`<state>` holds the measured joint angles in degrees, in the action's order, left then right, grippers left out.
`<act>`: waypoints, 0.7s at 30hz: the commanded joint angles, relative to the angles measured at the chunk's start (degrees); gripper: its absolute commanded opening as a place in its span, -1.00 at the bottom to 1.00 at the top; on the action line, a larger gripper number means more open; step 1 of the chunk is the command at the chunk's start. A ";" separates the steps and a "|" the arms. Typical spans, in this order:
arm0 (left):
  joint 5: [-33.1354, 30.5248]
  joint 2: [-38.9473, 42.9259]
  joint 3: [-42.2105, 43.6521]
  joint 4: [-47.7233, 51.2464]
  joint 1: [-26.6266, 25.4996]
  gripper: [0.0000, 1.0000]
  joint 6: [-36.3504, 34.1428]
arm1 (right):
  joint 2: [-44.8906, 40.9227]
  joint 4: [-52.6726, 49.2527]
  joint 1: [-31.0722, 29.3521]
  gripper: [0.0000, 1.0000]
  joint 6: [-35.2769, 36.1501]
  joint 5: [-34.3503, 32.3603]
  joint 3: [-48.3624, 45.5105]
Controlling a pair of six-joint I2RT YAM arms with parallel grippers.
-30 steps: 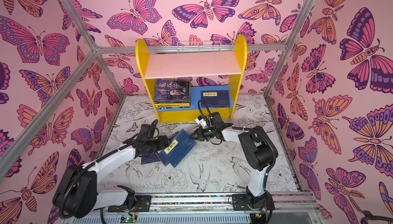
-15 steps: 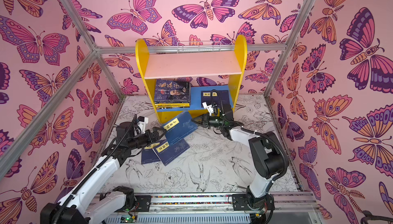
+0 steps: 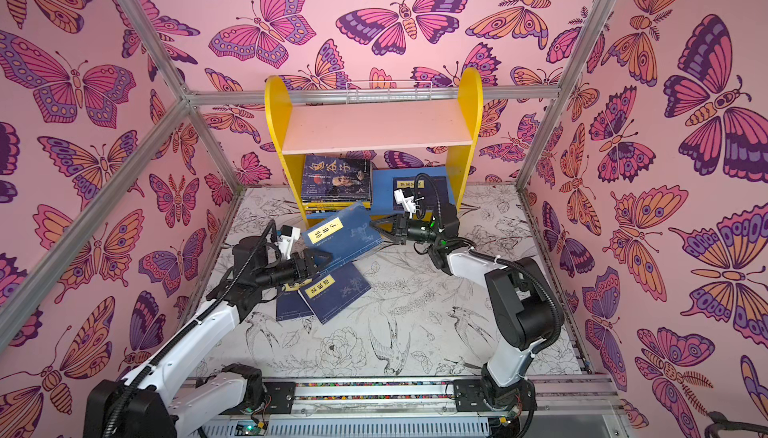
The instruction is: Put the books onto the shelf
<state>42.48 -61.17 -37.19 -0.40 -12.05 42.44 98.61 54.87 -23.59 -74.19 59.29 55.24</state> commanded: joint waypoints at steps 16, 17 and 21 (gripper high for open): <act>-5.55 6.77 2.56 -16.77 -3.15 -1.00 5.67 | -8.01 -26.58 -1.23 -0.09 20.32 -6.35 -1.04; -6.65 7.04 2.65 -17.03 -3.20 -1.00 5.80 | -8.14 -26.39 -1.57 -0.09 20.40 -6.18 -1.37; -9.61 7.29 2.74 -17.63 -3.75 -1.00 5.55 | -8.09 -24.46 -4.04 -0.10 20.45 -5.84 -1.37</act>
<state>36.18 -54.85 -35.09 -12.53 -15.38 47.70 90.70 31.44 -25.69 -56.14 53.60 54.76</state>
